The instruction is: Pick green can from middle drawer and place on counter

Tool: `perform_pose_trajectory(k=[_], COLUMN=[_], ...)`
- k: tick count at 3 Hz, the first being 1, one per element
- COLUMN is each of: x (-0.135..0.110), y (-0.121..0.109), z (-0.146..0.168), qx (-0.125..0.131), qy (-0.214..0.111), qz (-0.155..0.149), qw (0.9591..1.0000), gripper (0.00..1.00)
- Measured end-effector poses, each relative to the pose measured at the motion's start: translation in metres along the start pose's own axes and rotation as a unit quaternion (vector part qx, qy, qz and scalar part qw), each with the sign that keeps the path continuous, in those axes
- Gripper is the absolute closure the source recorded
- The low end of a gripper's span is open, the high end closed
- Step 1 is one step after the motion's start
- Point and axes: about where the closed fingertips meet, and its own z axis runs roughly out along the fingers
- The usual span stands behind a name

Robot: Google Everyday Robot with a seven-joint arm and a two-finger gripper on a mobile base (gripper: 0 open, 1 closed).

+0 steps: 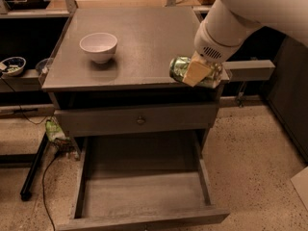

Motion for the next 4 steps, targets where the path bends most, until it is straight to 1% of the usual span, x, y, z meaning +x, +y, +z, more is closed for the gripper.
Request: perform_pose_trajectory(k=[1,2,3,4], x=[-0.004,-0.016,-0.048,-0.048], y=[-0.006,-0.020,-0.054,-0.054], z=[0.002,0.016,0.050,0.051], qx=[-0.007,-0.024,-0.048,-0.048], qy=[-0.006,-0.008,-0.008,-0.008], qz=[0.000,-0.002,-0.023,-0.023], qw=[1.0000,0.9997,0.9985,0.9985], gripper=[1.00,1.00,1.00,1.00])
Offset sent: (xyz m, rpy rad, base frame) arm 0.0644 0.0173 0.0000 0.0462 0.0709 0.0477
